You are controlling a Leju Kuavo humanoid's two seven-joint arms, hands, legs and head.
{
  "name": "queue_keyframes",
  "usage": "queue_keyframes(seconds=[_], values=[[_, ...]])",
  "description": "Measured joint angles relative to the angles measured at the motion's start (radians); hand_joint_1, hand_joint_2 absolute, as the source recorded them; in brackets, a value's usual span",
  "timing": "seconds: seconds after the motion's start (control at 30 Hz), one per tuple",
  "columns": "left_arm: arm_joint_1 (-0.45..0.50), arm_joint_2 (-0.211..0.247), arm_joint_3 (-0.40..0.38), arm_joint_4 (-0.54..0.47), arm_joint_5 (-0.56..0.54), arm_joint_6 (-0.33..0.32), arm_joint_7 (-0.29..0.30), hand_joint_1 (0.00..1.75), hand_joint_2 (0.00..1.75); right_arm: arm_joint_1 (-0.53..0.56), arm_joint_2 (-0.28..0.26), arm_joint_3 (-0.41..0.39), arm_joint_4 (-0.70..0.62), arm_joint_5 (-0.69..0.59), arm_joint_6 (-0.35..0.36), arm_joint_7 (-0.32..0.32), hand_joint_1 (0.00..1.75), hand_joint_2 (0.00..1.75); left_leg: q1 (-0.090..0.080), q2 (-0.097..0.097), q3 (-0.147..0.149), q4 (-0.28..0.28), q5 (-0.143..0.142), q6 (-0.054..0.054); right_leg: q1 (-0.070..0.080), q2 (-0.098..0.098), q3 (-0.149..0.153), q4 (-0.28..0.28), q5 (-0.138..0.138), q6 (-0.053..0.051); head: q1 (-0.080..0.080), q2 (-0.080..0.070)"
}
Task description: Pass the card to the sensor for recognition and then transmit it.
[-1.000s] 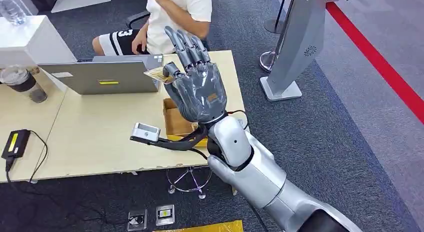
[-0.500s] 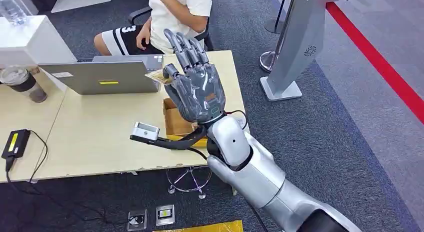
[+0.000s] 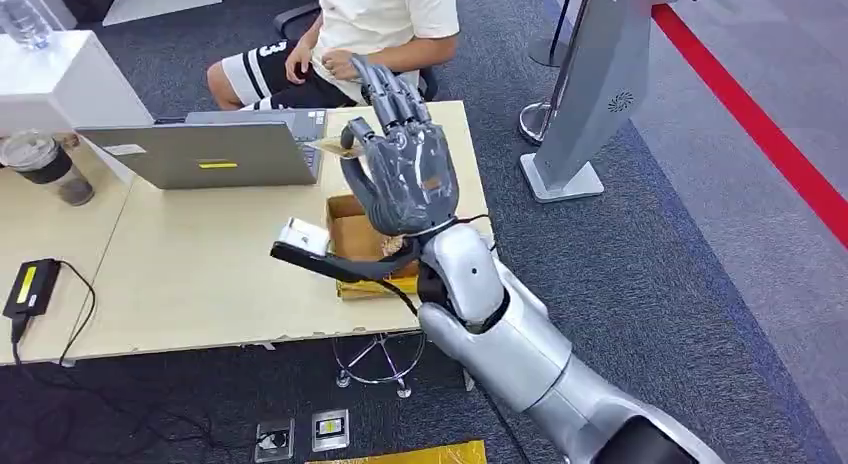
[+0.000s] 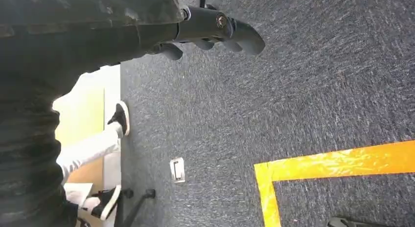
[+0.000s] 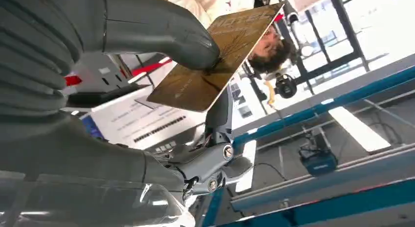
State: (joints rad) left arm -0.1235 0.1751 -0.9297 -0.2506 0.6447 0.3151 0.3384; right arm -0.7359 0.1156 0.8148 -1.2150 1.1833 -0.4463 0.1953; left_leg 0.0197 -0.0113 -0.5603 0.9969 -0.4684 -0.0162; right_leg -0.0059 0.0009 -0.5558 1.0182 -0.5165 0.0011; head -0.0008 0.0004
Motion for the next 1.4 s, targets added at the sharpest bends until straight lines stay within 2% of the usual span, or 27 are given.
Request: queue_keyframes(seconds=[0.63,0.87,1.03,1.4], values=[[0.0,0.0,0.0,0.0,-0.017,-0.003,0.018,0.0,1.75,-0.055,-0.007,-0.036,0.143,-0.004,0.018,0.022,1.75,1.75,0.0,0.0,0.0,0.0,0.0,0.0,0.0,0.0,0.0,0.0,0.0,0.0,0.0,0.0],[-0.001,0.0,0.0,0.0,-0.027,-0.013,0.018,0.0,1.75,-0.081,0.035,-0.029,0.197,0.046,0.069,0.016,1.75,1.75,0.0,0.0,0.0,0.0,0.0,0.0,0.0,0.0,0.0,0.0,0.0,0.0,0.0,0.0],[-0.001,0.0,0.0,0.0,-0.034,-0.019,0.017,0.0,1.75,-0.102,0.068,-0.023,0.245,0.06,0.074,0.028,1.75,1.75,0.0,0.0,0.0,0.0,0.0,0.0,0.0,0.0,0.0,0.0,0.0,0.0,0.0,0.0],[-0.001,0.001,-0.001,0.0,-0.04,-0.018,0.008,0.0,1.75,-0.154,0.082,-0.013,0.34,0.096,0.091,0.066,1.75,1.75,0.0,0.0,0.0,0.0,0.0,0.0,0.0,0.0,0.0,0.0,0.0,0.0,0.0,0.0]])
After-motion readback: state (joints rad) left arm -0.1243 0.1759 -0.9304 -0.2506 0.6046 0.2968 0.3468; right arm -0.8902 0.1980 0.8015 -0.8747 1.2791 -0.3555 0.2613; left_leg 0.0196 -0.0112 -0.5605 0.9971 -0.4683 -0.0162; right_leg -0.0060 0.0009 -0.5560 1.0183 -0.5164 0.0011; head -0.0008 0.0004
